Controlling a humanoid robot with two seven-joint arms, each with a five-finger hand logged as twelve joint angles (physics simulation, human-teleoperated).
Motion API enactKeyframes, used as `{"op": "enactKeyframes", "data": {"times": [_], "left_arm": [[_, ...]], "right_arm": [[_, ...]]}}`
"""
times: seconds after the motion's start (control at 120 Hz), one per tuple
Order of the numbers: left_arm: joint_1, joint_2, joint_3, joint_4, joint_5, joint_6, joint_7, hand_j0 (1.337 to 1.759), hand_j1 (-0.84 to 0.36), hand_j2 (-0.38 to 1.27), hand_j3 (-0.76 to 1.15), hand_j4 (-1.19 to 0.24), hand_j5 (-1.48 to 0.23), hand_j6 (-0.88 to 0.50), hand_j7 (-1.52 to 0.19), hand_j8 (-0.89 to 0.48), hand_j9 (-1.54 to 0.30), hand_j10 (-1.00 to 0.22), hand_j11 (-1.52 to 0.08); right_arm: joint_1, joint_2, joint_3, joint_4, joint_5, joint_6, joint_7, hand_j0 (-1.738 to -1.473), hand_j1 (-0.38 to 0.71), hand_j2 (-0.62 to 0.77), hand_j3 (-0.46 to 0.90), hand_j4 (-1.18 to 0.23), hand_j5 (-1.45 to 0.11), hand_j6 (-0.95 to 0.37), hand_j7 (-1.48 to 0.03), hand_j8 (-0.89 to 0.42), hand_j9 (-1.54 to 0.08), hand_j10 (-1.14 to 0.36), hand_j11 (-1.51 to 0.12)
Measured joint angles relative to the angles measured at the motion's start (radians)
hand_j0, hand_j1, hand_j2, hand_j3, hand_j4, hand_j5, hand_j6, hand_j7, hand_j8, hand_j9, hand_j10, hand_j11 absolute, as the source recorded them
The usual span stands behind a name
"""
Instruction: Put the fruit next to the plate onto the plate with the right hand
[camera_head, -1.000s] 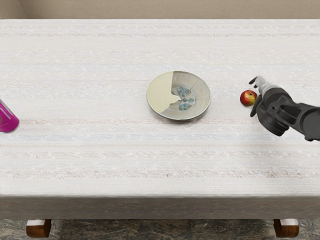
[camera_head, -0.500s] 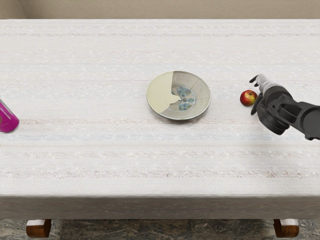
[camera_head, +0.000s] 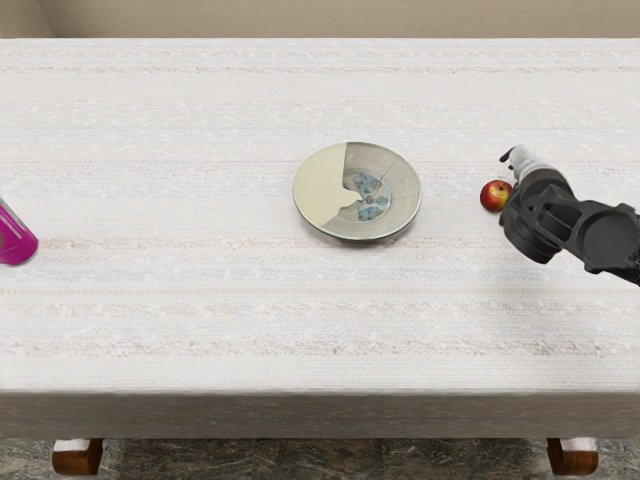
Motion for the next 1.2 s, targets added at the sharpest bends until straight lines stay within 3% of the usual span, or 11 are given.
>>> {"op": "enactKeyframes", "data": {"times": [0.142,0.333,0.375,0.442,0.625,0.783,0.942,0.958,1.067,1.083,1.2], "left_arm": [[0.001,0.000,0.000,0.001,0.000,0.000,0.000,1.658,0.35,0.00,0.00,0.00,0.00,0.00,0.00,0.00,0.00,0.00,0.00],[0.001,0.000,0.000,0.000,0.000,0.000,0.000,1.658,0.35,0.00,0.00,0.00,0.00,0.00,0.00,0.00,0.00,0.00,0.00],[0.002,0.000,0.000,0.000,0.000,0.000,0.000,1.658,0.35,0.00,0.00,0.00,0.00,0.00,0.00,0.00,0.00,0.00,0.00],[0.002,0.000,0.000,0.000,0.000,0.000,0.000,1.658,0.35,0.00,0.00,0.00,0.00,0.00,0.00,0.00,0.00,0.00,0.00],[0.005,0.000,0.000,0.000,0.000,0.000,0.000,1.658,0.35,0.00,0.00,0.00,0.00,0.00,0.00,0.00,0.00,0.00,0.00],[0.009,0.000,0.001,0.001,0.000,0.000,0.000,1.658,0.35,0.00,0.00,0.00,0.00,0.00,0.00,0.00,0.00,0.00,0.00],[0.026,0.000,0.000,0.001,0.000,0.000,0.000,1.658,0.35,0.00,0.00,0.00,0.00,0.00,0.00,0.00,0.00,0.00,0.00],[0.026,0.000,0.000,0.001,0.000,0.000,0.000,1.658,0.35,0.00,0.00,0.00,0.00,0.00,0.00,0.00,0.00,0.00,0.00],[0.026,0.000,0.000,0.001,0.000,0.000,0.000,1.658,0.35,0.00,0.00,0.00,0.00,0.00,0.00,0.00,0.00,0.00,0.00],[0.026,0.000,0.000,0.001,0.000,0.000,0.000,1.658,0.35,0.00,0.00,0.00,0.00,0.00,0.00,0.00,0.00,0.00,0.00],[0.026,0.000,0.001,0.000,0.000,0.000,0.000,1.658,0.35,0.00,0.00,0.00,0.00,0.00,0.00,0.00,0.00,0.00,0.00]], "right_arm": [[-0.002,0.012,-0.001,-0.006,-0.002,0.000,-0.001,-1.672,-0.05,-0.18,0.14,-0.27,-0.34,-0.27,-0.34,-0.27,-0.34,-0.27,-0.33],[-0.005,0.016,-0.002,-0.009,-0.004,0.000,-0.003,-1.674,-0.11,-0.33,0.17,-0.27,-0.34,-0.27,-0.34,-0.28,-0.33,-0.28,-0.32],[-0.005,0.017,-0.002,-0.009,-0.004,0.000,-0.003,-1.675,-0.11,-0.32,0.08,-0.27,-0.34,-0.27,-0.34,-0.28,-0.33,-0.28,-0.32],[-0.006,0.023,-0.002,-0.015,-0.005,0.000,-0.004,-1.678,-0.11,-0.38,0.20,-0.28,-0.35,-0.28,-0.36,-0.29,-0.34,-0.30,-0.33],[-0.006,0.039,-0.003,-0.033,-0.006,-0.001,-0.006,-1.688,-0.13,-0.48,0.25,-0.32,-0.39,-0.31,-0.40,-0.34,-0.37,-0.34,-0.36],[-0.005,0.044,-0.002,-0.036,-0.005,-0.001,-0.006,-1.670,-0.11,-0.41,0.04,-0.33,-0.41,-0.32,-0.42,-0.35,-0.39,-0.35,-0.38],[-0.002,0.060,-0.005,-0.038,-0.008,-0.001,-0.012,-1.737,-0.08,-0.45,0.15,-0.35,-0.42,-0.34,-0.43,-0.38,-0.38,-0.39,-0.37],[-0.002,0.062,-0.005,-0.038,-0.008,-0.001,-0.012,-1.695,-0.07,-0.44,0.03,-0.36,-0.43,-0.34,-0.44,-0.38,-0.39,-0.40,-0.38],[-0.003,0.066,-0.005,-0.038,-0.007,-0.003,-0.012,-1.709,0.01,-0.42,0.16,-0.42,-0.51,-0.41,-0.53,-0.43,-0.46,-0.46,-0.46],[-0.004,0.066,-0.005,-0.038,-0.007,-0.003,-0.011,-1.683,0.03,-0.42,0.09,-0.43,-0.52,-0.42,-0.54,-0.42,-0.48,-0.47,-0.47],[-0.004,0.067,-0.004,-0.038,-0.004,-0.005,-0.010,-1.690,0.06,-0.39,0.13,-0.48,-0.58,-0.46,-0.60,-0.39,-0.53,-0.49,-0.51]]}}
